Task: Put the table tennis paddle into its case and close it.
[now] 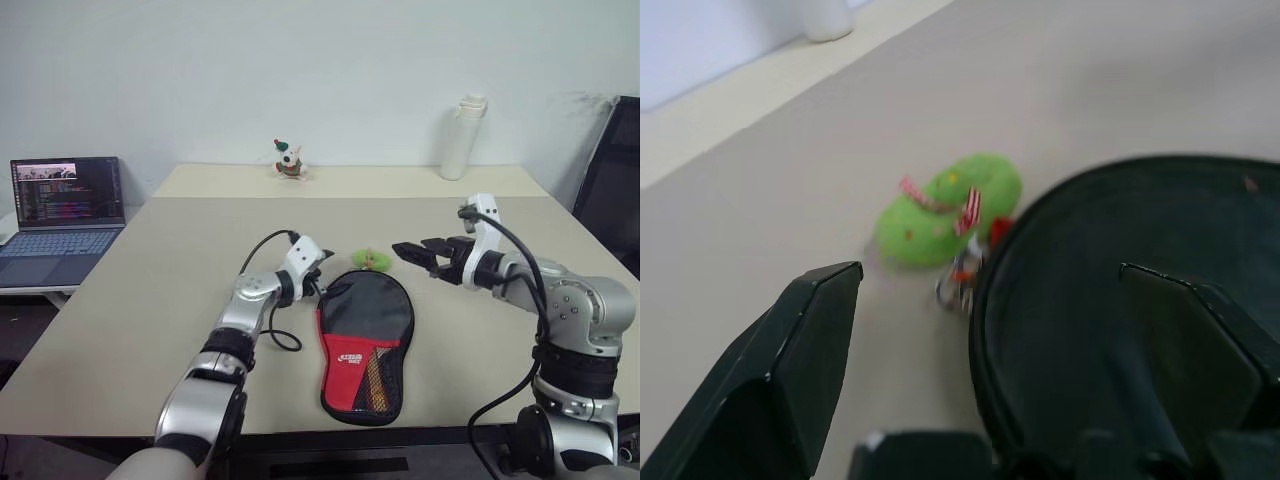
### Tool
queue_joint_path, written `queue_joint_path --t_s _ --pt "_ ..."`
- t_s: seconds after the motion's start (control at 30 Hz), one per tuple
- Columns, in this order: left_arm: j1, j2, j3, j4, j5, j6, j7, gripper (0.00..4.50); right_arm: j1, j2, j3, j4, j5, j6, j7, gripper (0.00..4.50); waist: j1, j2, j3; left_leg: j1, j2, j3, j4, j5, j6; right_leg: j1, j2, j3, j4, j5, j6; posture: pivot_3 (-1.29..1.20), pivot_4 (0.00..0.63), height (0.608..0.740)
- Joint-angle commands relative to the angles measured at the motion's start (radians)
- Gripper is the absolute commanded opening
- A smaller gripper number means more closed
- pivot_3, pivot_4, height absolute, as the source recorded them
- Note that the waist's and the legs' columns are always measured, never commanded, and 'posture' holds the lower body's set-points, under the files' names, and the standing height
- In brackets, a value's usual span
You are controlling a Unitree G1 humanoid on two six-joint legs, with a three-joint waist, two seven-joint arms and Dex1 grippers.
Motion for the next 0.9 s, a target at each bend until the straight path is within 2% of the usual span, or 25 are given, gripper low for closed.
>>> queue_joint_path --t_s 0.03,0.2,0.37,0.63,0.87,0.9 --pt "0.038 0.023 0.009 -0.173 -0.049 0.068 0.0 4.48 -0.003 -0.005 0.11 0.084 -0.065 -0.183 0.018 4.5 -0.001 0.0 0.0 0.0 0.0 0.0 0.0 0.0 0.0 0.0 0.0 0.0 0.001 0.0 0.0 0.0 0.15 0.74" --pt "0.129 0.032 -0.008 -0.349 -0.093 0.167 -0.013 4.48 -0.043 0.058 0.2 0.339 -0.151 -0.405 0.015 4.5 -0.005 0.0 0.0 0.003 0.001 0.001 0.001 0.0 0.0 0.001 0.002 0.001 0.003 0.0 0.0 0.0 0.15 0.74" --pt "0.205 0.047 -0.054 -0.497 -0.11 0.228 -0.045 4.48 -0.167 0.131 0.197 0.671 -0.216 -0.624 -0.02 4.5 -0.005 0.001 0.0 0.002 0.001 0.002 0.001 0.0 0.0 0.0 0.002 0.002 0.003 0.0 0.0 0.0 0.15 0.74" --pt "0.262 0.076 -0.086 -0.588 -0.118 0.278 -0.045 4.48 -0.403 0.178 0.166 1.296 -0.315 -0.995 -0.13 4.5 -0.005 0.001 0.0 0.002 0.001 0.003 0.0 0.0 0.0 0.0 0.002 0.003 0.002 0.001 -0.001 0.0 0.15 0.74" --pt "0.283 0.091 -0.094 -0.618 -0.115 0.295 -0.036 4.48 -0.434 0.242 0.147 1.492 -0.355 -1.113 -0.206 4.5 -0.005 0.002 0.001 0.001 0.001 0.002 0.0 0.0 0.0 0.0 0.001 0.003 0.001 0.001 -0.001 0.0 0.15 0.74" --pt "0.287 0.097 -0.094 -0.621 -0.113 0.297 -0.035 4.5 -0.431 0.255 0.146 1.503 -0.359 -1.118 -0.224 4.32 -0.005 0.002 0.001 0.001 0.001 0.002 0.0 0.0 0.0 0.0 0.001 0.003 0.002 0.001 -0.001 0.0 0.15 0.74"
